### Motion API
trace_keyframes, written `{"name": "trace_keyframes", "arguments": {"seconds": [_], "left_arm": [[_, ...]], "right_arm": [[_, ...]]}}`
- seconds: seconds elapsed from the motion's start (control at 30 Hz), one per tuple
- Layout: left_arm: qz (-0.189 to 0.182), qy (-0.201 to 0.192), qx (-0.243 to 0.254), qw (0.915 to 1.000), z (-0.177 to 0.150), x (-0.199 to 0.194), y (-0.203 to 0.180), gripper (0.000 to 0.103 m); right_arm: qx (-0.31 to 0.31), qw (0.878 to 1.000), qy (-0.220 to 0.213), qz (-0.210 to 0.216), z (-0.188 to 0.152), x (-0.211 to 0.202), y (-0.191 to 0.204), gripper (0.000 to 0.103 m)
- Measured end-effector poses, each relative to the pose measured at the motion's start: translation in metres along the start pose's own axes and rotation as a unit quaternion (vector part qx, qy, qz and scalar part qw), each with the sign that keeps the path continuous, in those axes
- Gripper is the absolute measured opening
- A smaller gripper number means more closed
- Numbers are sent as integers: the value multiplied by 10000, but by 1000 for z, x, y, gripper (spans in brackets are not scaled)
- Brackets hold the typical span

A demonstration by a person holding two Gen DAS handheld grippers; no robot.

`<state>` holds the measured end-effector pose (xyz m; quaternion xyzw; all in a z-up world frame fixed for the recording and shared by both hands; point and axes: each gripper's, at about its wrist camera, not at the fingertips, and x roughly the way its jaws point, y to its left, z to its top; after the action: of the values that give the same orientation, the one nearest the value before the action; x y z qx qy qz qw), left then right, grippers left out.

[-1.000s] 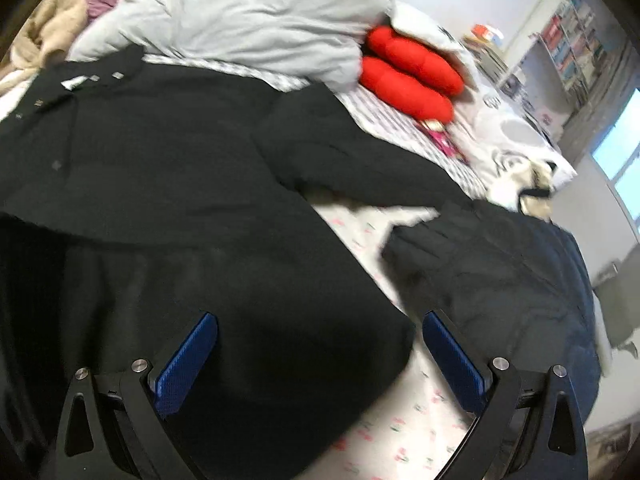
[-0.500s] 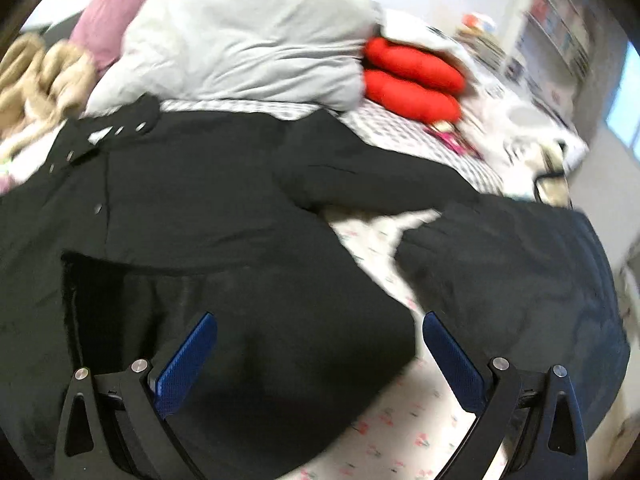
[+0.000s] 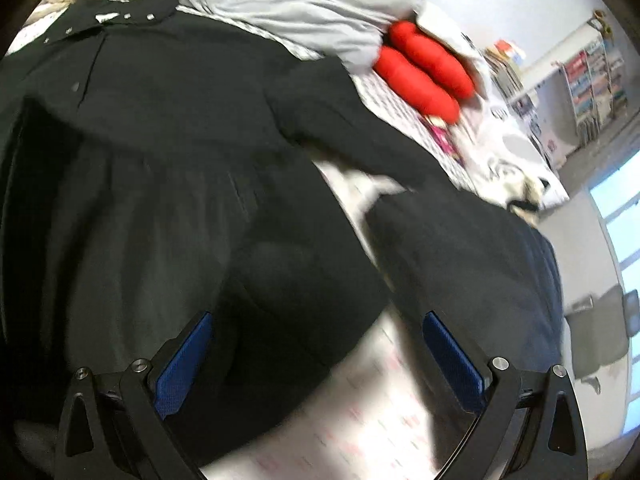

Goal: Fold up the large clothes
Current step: 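Move both tools toward the hem of the black coat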

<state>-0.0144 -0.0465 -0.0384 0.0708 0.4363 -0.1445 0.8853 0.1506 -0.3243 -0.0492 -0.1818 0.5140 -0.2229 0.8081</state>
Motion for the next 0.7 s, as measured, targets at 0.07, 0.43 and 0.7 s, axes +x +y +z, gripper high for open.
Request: {"name": "trace_keyframes", "arguments": {"seconds": [0.07,0.43,0.7], "left_arm": [[-126,-27,-82,9999,0,-3,4,103],[-443,36,-188,9988,0,-4,5,103],[-282,112,410,9987,-5,4,-28,103]], "right_arm": [[34,9997,241,80,-42,4,-21,103],[1618,9858,-204,-395,-135,-14,-141,103],[892,9885,-954,760,-124,-40,-94,103]]}}
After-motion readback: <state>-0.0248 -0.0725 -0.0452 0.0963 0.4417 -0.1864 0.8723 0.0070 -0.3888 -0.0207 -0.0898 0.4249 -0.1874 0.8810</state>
